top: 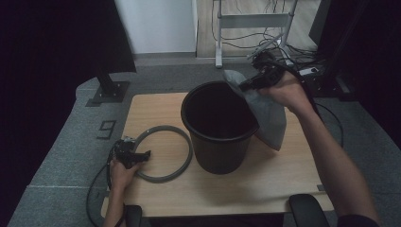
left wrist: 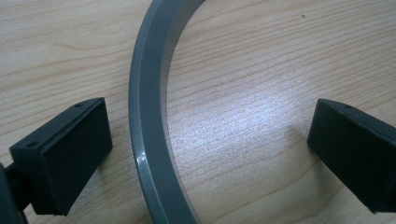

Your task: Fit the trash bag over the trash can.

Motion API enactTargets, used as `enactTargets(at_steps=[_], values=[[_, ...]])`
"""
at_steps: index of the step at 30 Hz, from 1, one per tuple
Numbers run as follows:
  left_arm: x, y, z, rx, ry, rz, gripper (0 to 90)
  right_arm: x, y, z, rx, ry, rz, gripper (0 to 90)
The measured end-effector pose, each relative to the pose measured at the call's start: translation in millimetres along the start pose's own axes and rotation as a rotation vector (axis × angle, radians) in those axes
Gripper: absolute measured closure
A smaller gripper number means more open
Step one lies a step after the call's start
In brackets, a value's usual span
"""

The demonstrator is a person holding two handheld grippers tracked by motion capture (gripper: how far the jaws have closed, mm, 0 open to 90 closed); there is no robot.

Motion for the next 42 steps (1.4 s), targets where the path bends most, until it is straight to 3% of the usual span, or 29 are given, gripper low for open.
enactTargets(at_steps=[18,25,28,30,35,42], values=[[0.2,0.1,0.1,-0.001,0.006,-0.005,0.0,-55.4,72.0,16.6,-0.092,-0.080,0.129,87.8],[0.3,0.2,0.2,-0.002,0.009,-0.007,0.0,-85.3,106.7,15.0,-0.155,-0.123,0.201,87.5],[0.3,0.3,0.2,-0.001,0.009,-0.008,0.0,-93.2,120.0,10.4,-0.186,-0.141,0.209,86.5],[0.4,0.3,0.2,-0.001,0.010,-0.009,0.0,-92.9,123.0,9.5,-0.194,-0.134,0.223,81.0],[0.4,0.4,0.3,-0.002,0.012,-0.010,0.0,-86.0,112.4,17.3,-0.147,-0.066,0.266,54.0],[0.4,0.3,0.3,-0.002,0.013,-0.010,0.0,-64.1,99.0,24.0,-0.106,-0.063,0.135,42.4]])
Point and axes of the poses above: each handheld gripper's, and its own axes: y roughly forward along the jaws, z roughly out of its top, x roughly to its right, the point moved 5 cm from there along y, roughly forward along the jaws, and after that the axes turned 8 degrees about -z, right-handed, at the moved point
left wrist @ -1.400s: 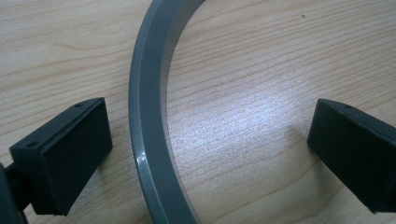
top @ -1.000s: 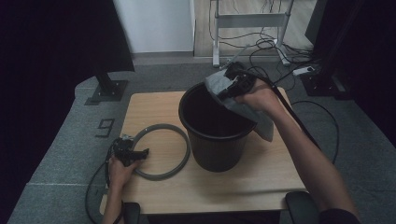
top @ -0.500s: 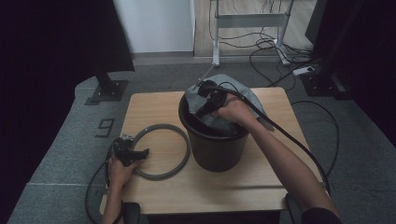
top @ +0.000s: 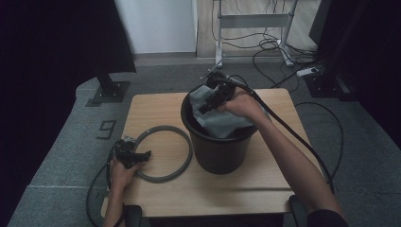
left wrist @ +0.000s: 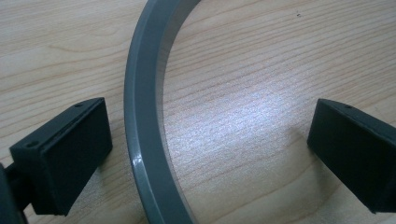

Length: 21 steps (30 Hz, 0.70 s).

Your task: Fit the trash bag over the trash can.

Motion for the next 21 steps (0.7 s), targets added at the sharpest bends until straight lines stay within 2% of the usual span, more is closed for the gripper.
enactTargets(at_steps=[7,10,14,21], values=[[0.0,0.0,0.0,0.000,0.000,0.000,0.0,32.0,-20.9,-9.8,-0.001,0.031,-0.137,38.5],[0.0,0.0,0.0,0.000,0.000,0.000,0.0,45.9,-29.8,-17.1,0.015,0.062,-0.166,38.5],[0.0,0.0,0.0,0.000,0.000,0.000,0.0,63.9,-39.8,-29.7,0.007,0.077,-0.237,38.1],[0.0,0.0,0.0,0.000,0.000,0.000,0.0,95.2,-60.8,-53.4,0.002,0.142,-0.343,38.0]])
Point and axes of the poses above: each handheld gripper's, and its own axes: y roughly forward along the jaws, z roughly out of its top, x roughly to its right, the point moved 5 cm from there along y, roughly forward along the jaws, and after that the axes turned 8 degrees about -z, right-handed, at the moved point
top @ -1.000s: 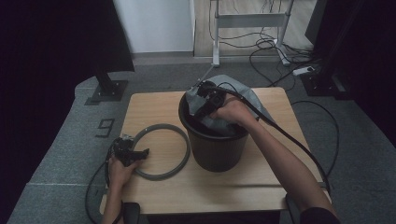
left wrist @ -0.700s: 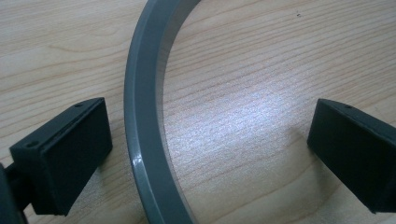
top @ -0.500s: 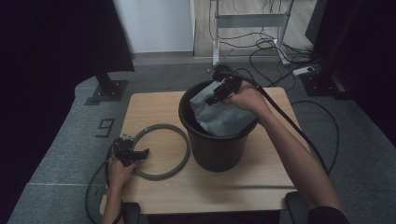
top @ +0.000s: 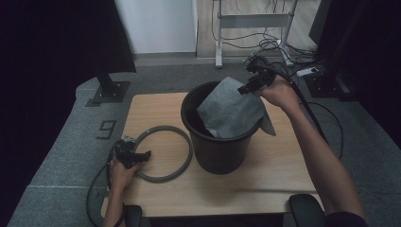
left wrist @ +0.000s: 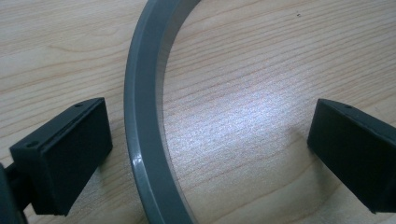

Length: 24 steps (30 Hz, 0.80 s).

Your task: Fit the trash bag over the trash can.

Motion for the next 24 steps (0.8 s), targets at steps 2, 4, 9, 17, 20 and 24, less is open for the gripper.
enactTargets(at_steps=[2,4,9,17,20,24], values=[[0.0,0.0,0.0,0.000,0.000,0.000,0.0,6.9,0.0,-6.1,-0.006,0.012,-0.003,38.8],[0.0,0.0,0.0,0.000,0.000,0.000,0.0,10.6,1.1,-12.8,-0.014,0.016,0.001,40.7],[0.1,0.0,0.0,0.000,0.000,0.000,0.0,7.0,4.7,-25.0,-0.033,-0.006,0.041,62.4],[0.1,0.0,0.0,0.000,0.000,0.000,0.0,5.8,-20.9,-8.8,0.045,0.001,0.042,87.0],[0.1,0.0,0.0,0.000,0.000,0.000,0.0,-9.5,-24.9,1.9,0.041,-0.039,0.058,87.1],[0.1,0.0,0.0,0.000,0.000,0.000,0.0,-32.1,-18.2,11.6,0.050,-0.069,0.128,87.1]])
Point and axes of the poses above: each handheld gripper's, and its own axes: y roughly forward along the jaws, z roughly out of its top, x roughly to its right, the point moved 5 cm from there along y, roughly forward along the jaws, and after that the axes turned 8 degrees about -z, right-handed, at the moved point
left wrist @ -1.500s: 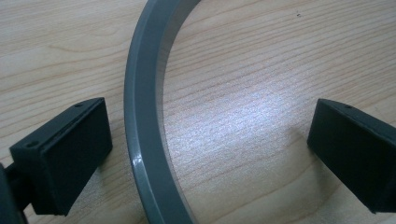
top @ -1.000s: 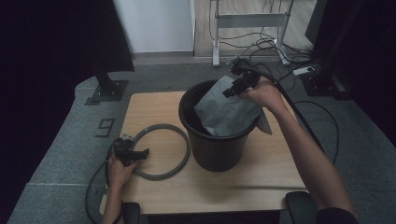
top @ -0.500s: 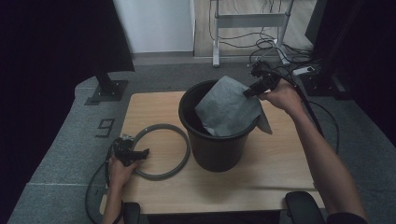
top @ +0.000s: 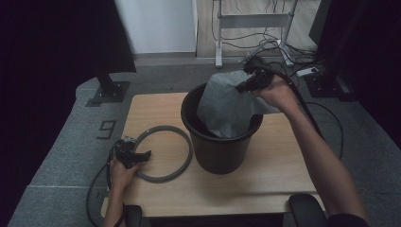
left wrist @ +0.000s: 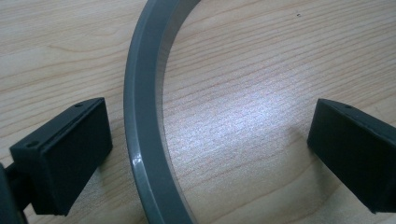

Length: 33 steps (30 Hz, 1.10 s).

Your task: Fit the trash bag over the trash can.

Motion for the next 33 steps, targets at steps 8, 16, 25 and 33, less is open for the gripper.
enactTargets(at_steps=[8,16,25,33], values=[[-0.1,0.1,0.1,-0.001,0.002,-0.002,0.0,-42.3,34.2,10.0,-0.042,-0.051,0.101,87.1],[-0.1,0.2,0.2,0.001,0.003,-0.002,0.0,-71.4,62.9,6.2,-0.105,-0.087,0.189,86.9],[0.1,0.1,0.1,-0.001,0.004,-0.003,0.0,-68.4,56.5,8.4,-0.056,-0.072,0.223,58.4],[0.1,0.1,0.1,-0.001,0.004,-0.003,0.0,-39.5,29.9,17.8,-0.001,-0.047,0.120,42.1]])
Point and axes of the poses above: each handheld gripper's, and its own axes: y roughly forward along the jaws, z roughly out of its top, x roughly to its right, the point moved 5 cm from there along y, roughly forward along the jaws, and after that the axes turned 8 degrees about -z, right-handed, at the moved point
